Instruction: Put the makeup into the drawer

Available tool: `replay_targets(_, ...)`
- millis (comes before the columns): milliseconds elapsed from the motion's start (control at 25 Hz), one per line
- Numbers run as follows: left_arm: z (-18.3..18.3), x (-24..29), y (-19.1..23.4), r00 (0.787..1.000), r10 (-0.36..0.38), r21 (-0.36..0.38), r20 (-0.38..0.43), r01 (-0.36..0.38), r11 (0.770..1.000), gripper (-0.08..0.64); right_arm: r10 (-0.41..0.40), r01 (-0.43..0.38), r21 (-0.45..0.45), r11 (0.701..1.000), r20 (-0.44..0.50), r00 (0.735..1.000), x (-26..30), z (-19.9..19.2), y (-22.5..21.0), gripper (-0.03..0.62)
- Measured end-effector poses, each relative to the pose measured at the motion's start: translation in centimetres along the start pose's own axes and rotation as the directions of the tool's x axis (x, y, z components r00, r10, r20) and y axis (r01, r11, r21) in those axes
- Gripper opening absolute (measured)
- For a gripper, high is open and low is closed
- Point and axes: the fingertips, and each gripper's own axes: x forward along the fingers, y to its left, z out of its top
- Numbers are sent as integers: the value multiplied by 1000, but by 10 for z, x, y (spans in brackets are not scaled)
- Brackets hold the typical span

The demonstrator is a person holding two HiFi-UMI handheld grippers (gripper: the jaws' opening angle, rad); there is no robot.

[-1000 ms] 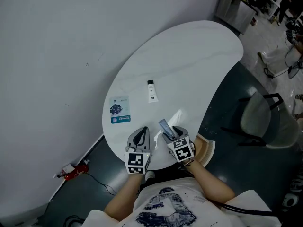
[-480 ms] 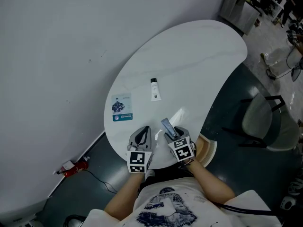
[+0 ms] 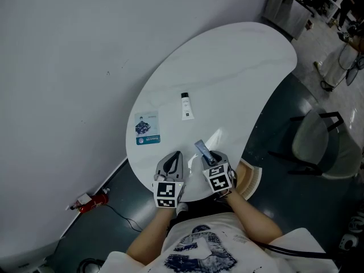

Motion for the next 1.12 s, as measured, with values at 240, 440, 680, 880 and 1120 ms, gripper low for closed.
replay_targets(240, -2, -11, -1, 1000, -1, 8, -2, 1, 1000, 35, -15, 15, 14, 1000, 13, 1000, -2, -2, 0, 138)
replay_targets(440, -8, -21, 3, 1000, -3, 9, -8, 3, 1000, 35, -22, 21, 41, 999, 19, 1000, -9, -5, 5, 137)
replay_targets(680, -6, -38, -2, 999, -32, 27, 17, 31, 999, 35, -51, 47, 73, 996, 51, 997, -25, -7, 14, 137)
replay_targets(880, -5, -59, -4, 998, -58, 43, 33, 56, 998, 35, -80, 73, 88, 993, 81, 993, -44, -6, 29, 137)
replay_targets(1120, -2, -88, -6, 994, -89, 70, 57, 85, 994, 35, -123, 108, 119, 987, 125, 985, -74, -5, 49, 137)
